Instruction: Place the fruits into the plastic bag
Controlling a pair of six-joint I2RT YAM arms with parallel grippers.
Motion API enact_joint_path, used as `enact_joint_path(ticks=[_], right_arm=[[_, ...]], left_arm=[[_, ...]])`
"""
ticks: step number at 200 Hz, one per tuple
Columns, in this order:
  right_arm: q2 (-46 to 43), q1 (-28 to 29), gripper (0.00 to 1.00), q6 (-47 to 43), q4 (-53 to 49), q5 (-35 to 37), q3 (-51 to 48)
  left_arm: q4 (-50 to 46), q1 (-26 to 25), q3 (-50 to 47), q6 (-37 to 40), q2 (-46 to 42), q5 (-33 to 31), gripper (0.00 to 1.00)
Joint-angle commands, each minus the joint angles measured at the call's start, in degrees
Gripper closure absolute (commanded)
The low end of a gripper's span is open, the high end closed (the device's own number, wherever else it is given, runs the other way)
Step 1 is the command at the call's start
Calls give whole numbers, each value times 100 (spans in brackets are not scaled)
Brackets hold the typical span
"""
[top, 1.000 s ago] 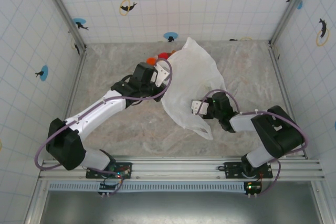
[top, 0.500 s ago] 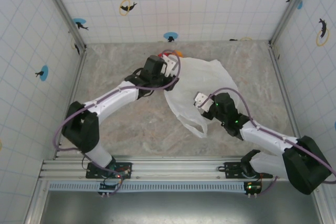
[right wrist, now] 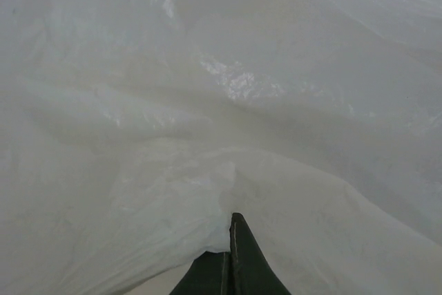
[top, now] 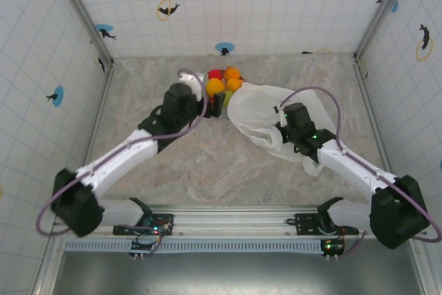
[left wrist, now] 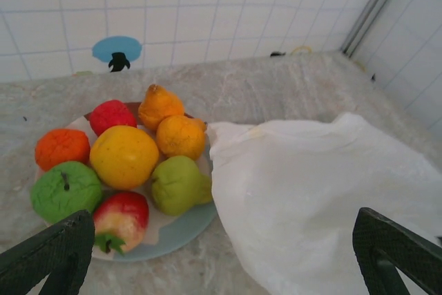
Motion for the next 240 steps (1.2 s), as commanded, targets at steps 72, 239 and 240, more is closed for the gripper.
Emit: enact_joint_path(ticks=[72,239,240], right_arm=[[-71,-785,100,1563,655,-1968,630],[-744,-1026,100,1150,40,-2246,757],[-742,-1026,100,1113,-37,-2211,786]], left_arm=[[2117,-2043,-2642,-1125,-922,-164,2],[3302,-1844,-444,-1242,2050,-402,77],[3288,-1830,-435,-1259,2049,-377,78]])
